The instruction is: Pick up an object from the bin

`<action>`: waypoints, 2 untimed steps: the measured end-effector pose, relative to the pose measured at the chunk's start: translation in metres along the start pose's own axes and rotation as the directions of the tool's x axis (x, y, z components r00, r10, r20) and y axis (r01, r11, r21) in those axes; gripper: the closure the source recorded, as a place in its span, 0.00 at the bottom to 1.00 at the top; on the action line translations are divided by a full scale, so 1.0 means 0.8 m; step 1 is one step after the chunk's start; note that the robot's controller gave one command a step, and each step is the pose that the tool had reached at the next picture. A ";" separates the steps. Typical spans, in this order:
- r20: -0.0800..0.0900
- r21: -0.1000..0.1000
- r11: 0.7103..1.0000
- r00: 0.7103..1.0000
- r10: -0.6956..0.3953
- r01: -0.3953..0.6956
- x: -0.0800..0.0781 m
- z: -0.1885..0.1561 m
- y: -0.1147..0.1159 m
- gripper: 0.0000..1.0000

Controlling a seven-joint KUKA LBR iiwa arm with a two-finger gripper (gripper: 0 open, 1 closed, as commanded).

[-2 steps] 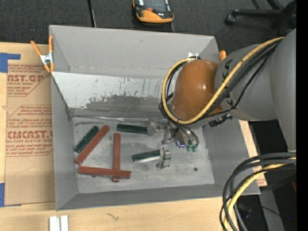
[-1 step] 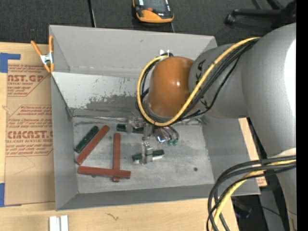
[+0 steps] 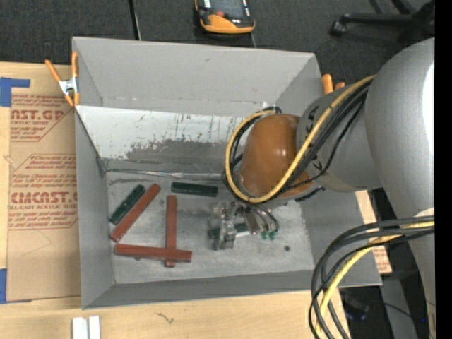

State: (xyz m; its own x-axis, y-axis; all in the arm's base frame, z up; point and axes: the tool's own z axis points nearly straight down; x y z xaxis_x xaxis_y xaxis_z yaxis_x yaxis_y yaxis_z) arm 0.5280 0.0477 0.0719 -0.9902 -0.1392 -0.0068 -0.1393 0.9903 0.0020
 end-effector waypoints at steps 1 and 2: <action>0.000 0.000 1.000 1.000 0.000 0.000 0.000 0.000 0.000 1.00; -0.004 0.000 1.000 1.000 -0.001 0.001 0.001 -0.004 0.000 1.00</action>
Offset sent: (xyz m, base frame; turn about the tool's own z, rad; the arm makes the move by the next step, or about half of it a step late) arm -0.0002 0.0000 0.0173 0.0000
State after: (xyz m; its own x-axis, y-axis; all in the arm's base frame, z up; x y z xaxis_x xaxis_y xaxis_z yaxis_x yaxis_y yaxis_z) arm 0.5274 0.0478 0.0754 -0.9902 -0.1398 -0.0032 -0.1398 0.9902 0.0017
